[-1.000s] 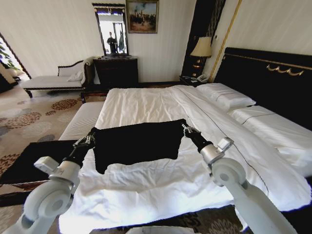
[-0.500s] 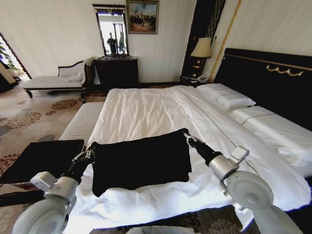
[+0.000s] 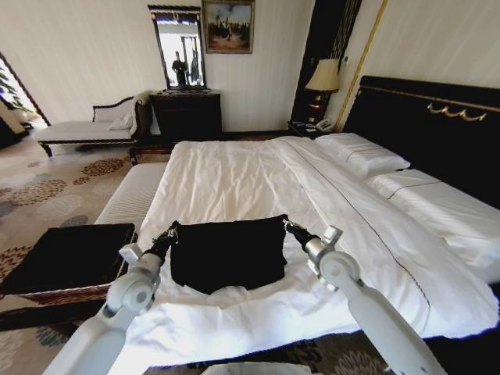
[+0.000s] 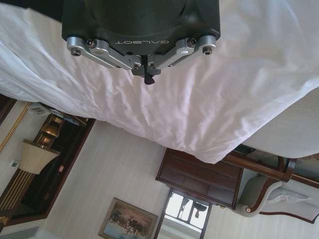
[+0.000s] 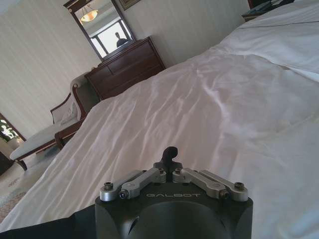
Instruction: Fold the clothes on the bed and place them into the basket.
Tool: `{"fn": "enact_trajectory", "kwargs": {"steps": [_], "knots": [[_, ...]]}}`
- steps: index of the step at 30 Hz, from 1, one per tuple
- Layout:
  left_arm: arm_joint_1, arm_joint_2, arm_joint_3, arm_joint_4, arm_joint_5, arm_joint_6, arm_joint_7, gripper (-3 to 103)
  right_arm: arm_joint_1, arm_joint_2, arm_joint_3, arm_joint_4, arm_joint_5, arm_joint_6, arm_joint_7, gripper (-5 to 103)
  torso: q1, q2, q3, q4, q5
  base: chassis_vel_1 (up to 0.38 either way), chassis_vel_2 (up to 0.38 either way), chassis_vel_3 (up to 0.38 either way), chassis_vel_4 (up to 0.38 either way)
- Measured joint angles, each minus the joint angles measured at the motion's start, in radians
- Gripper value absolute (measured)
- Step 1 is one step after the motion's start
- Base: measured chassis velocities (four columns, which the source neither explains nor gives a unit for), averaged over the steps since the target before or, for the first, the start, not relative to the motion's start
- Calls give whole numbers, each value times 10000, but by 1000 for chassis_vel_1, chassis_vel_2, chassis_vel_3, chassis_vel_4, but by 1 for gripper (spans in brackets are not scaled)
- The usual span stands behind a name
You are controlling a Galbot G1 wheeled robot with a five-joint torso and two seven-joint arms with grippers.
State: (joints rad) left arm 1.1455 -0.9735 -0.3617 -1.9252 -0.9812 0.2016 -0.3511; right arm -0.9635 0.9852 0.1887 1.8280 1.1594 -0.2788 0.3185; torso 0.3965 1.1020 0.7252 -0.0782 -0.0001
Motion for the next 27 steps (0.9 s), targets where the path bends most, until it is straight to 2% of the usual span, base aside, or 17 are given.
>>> {"fn": "enact_trajectory", "kwargs": {"steps": [1,2,5,6,8,11,12,15,20,27], "knots": [[-560,-129,363,767,189,-64,126,0,390,152,-292,-560,-206,79,-130,1,0,0,0,0,5,0,0,0,0],[-560,-129,363,767,189,-64,126,0,390,152,-292,-560,-206,79,-130,1,0,0,0,0,5,0,0,0,0],[-1621,-421,1000,2290,509,-180,384,0,1236,665,-819,-1973,-1022,344,-465,1,0,-1,-1,3,3,0,0,0,0],[-1621,-421,1000,2290,509,-180,384,0,1236,665,-819,-1973,-1022,344,-465,1,0,-1,-1,3,3,0,0,0,0],[-2303,-577,1360,3155,594,-255,554,0,1815,1130,-1073,-2933,-1527,571,-695,1,-2,0,-2,4,-6,0,0,0,0],[-3041,-743,1670,3932,684,-344,745,0,2404,1825,-1261,-3967,-2200,881,-984,1,-1,0,-1,4,3,0,0,0,0],[-3041,-743,1670,3932,684,-344,745,0,2404,1825,-1261,-3967,-2200,881,-984,1,-1,0,-1,4,3,0,0,0,0],[-3790,-1023,1884,4837,850,-469,919,0,2917,2426,-1339,-4823,-2710,1165,-1187,1,-1,0,-2,5,0,0,0,0,0],[-4248,-1272,2007,5726,1075,-628,1194,0,3342,2853,-1420,-5726,-3305,1506,-1286,1,-4,0,-3,2,0,0,0,0,0],[-4229,-1365,1957,5939,1200,-746,1268,0,3473,2941,-1433,-6274,-3697,1759,-1321,1,-2,1,-3,3,0,0,0,0,0]]}}
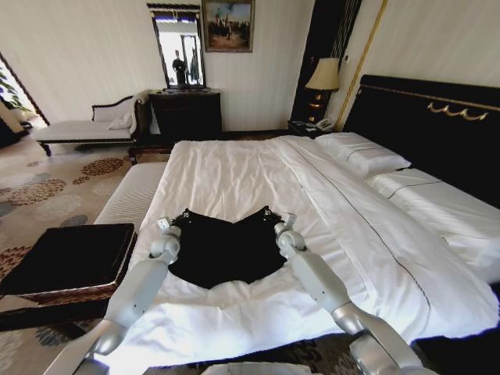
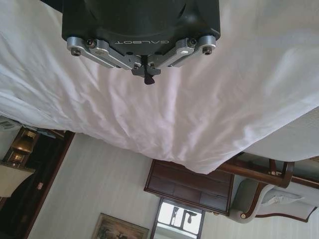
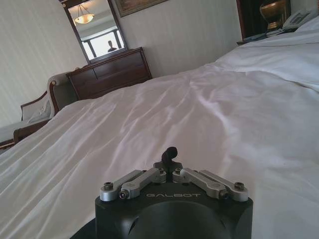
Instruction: Fold the clothes on the bed and place them into the basket.
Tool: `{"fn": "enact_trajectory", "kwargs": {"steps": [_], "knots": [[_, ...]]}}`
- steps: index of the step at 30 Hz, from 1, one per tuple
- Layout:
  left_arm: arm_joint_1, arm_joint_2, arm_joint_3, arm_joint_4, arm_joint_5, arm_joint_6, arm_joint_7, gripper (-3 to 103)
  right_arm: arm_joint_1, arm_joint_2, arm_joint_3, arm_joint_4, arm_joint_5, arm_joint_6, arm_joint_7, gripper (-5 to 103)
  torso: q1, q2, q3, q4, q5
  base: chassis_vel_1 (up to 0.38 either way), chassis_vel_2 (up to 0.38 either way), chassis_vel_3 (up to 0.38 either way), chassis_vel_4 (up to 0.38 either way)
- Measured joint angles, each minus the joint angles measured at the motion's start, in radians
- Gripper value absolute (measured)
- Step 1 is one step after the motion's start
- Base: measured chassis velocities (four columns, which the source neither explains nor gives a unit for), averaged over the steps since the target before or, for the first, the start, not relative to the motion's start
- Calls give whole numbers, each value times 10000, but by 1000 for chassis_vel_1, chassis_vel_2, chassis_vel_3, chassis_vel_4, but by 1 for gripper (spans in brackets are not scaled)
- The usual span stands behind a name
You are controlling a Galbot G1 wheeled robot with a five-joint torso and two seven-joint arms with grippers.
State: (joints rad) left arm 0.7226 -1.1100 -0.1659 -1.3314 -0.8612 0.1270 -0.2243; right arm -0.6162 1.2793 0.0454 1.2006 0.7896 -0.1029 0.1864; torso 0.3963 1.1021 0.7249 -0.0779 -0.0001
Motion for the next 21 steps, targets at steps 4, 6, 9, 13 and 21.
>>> {"fn": "enact_trajectory", "kwargs": {"steps": [4,6,9,13,21], "knots": [[284,42,-215,-328,23,-114,38,0,-286,-97,89,409,-140,100,14,1,-1,2,-1,1,3,0,0,0,0],[623,104,-391,-705,35,-201,68,0,-668,-260,166,894,-456,241,22,1,-2,2,-2,2,1,0,0,0,0],[1001,147,-553,-1072,72,-299,122,0,-1115,-375,276,1303,-810,445,25,1,-2,3,-3,0,1,0,0,0,0],[1806,119,-947,-1684,197,-467,189,0,-1839,-439,434,1768,-1435,832,43,1,-4,2,-3,1,4,0,0,0,0],[3833,-132,-1989,-3160,840,-847,353,0,-3488,-805,844,3169,-2440,1366,92,1,-4,3,-3,0,3,0,0,0,0]]}}
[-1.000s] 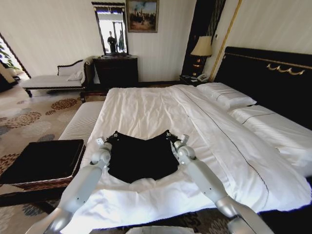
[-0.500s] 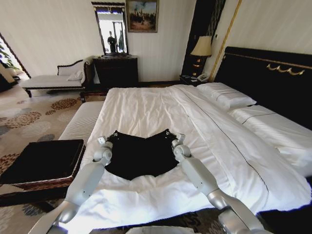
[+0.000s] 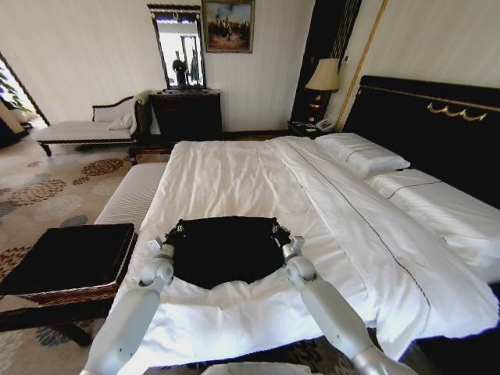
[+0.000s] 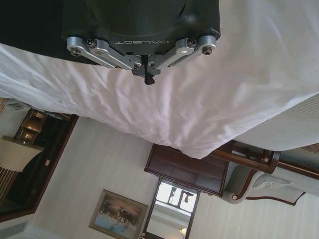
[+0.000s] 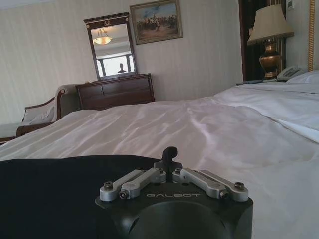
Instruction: Fold the clothes on the bed and place them into the basket.
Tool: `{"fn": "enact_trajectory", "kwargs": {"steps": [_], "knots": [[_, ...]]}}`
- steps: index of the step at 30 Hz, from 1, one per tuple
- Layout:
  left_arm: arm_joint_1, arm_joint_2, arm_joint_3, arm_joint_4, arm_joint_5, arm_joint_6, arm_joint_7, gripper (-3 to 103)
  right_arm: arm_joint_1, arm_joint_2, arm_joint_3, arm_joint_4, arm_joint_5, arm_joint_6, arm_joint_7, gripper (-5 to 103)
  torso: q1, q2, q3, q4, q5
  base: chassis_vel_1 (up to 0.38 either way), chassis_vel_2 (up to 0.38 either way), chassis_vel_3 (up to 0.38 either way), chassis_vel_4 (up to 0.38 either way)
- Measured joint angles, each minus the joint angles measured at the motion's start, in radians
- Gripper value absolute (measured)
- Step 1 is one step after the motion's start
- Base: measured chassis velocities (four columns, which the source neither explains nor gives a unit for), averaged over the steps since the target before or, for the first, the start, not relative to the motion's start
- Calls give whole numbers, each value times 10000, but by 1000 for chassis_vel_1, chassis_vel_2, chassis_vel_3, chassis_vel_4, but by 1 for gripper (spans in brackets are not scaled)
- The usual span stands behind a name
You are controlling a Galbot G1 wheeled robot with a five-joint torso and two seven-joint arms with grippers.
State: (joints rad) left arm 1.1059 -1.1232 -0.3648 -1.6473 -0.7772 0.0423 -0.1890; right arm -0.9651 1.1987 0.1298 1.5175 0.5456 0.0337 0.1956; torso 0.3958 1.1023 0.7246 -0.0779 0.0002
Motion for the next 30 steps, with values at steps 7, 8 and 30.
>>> {"fn": "enact_trajectory", "kwargs": {"steps": [7,8,30], "knots": [[1500,83,-535,-1039,429,-256,208,0,-1095,-407,260,1168,-201,16,45,1,0,1,0,2,-3,0,0,0,0],[1742,125,-608,-1166,489,-295,229,0,-1359,-476,272,1339,-231,15,40,1,0,1,0,-1,-2,0,0,0,0],[3308,-48,-897,-1752,2155,-674,124,0,-3311,-723,503,2195,-827,232,-78,1,2,-1,2,0,-2,0,0,0,0]]}}
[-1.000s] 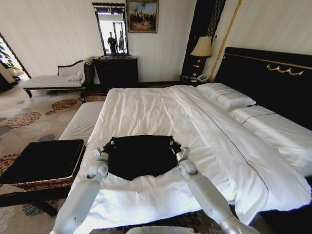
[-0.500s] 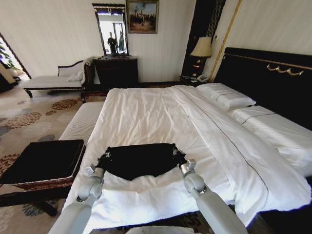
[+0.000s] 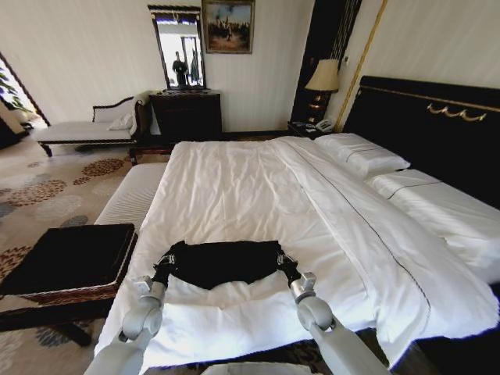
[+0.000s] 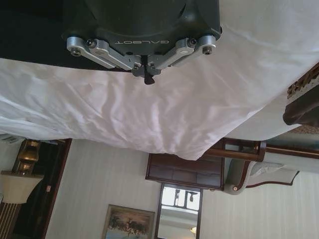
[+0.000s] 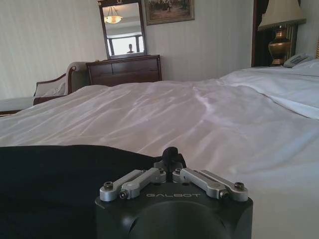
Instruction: Fold the clothes on the bed and place them into the basket.
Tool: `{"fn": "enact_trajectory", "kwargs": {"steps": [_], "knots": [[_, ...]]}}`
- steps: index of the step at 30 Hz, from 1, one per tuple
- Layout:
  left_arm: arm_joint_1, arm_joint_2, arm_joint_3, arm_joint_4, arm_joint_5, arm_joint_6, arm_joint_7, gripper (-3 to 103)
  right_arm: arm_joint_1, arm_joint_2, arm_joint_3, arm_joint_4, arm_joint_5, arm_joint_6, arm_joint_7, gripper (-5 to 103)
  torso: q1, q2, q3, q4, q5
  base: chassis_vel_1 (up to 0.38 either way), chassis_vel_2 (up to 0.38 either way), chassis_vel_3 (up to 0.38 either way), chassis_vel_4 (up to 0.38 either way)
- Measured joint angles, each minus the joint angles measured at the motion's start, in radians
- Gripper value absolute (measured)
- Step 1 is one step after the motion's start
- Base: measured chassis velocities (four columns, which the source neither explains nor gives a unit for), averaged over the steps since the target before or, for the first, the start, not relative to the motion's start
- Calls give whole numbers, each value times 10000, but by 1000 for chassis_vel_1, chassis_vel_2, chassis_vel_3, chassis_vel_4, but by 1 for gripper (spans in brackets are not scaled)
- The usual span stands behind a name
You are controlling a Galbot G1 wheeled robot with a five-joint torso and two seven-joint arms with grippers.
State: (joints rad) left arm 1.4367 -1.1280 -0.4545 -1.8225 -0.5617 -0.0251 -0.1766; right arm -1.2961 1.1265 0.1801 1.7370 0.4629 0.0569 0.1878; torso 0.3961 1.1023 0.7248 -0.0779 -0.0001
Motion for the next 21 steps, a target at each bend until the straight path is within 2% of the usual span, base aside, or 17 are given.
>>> {"fn": "enact_trajectory", "kwargs": {"steps": [7,11,14,15,17,18,20,21], "knots": [[166,68,-81,-140,101,-25,5,0,-279,17,5,161,-100,7,-28,1,1,0,0,-1,0,0,0,0,0],[471,-4,-131,-358,446,-31,4,0,-571,189,111,182,-342,101,-188,-2,0,0,0,-1,1,0,0,0,0],[762,-145,-258,-581,632,-31,-11,0,-768,216,240,360,-402,147,-205,13,0,0,0,0,0,0,0,0,0],[762,-145,-258,-581,632,-31,-11,0,-768,216,240,360,-402,147,-205,13,0,0,0,0,0,0,0,0,0],[952,-161,-427,-778,692,-31,-12,11,-922,107,357,629,-370,155,-194,24,0,0,0,1,1,0,0,0,0],[1020,-154,-504,-855,708,-31,-11,11,-992,56,398,728,-362,157,-174,24,0,0,0,1,0,0,0,0,0],[1158,-118,-716,-1011,729,-30,-7,22,-1164,-39,486,961,-326,157,-107,35,0,0,0,0,1,0,0,0,0],[1158,-118,-716,-1011,729,-30,-7,22,-1164,-39,486,961,-326,157,-107,35,0,0,0,0,1,0,0,0,0]]}}
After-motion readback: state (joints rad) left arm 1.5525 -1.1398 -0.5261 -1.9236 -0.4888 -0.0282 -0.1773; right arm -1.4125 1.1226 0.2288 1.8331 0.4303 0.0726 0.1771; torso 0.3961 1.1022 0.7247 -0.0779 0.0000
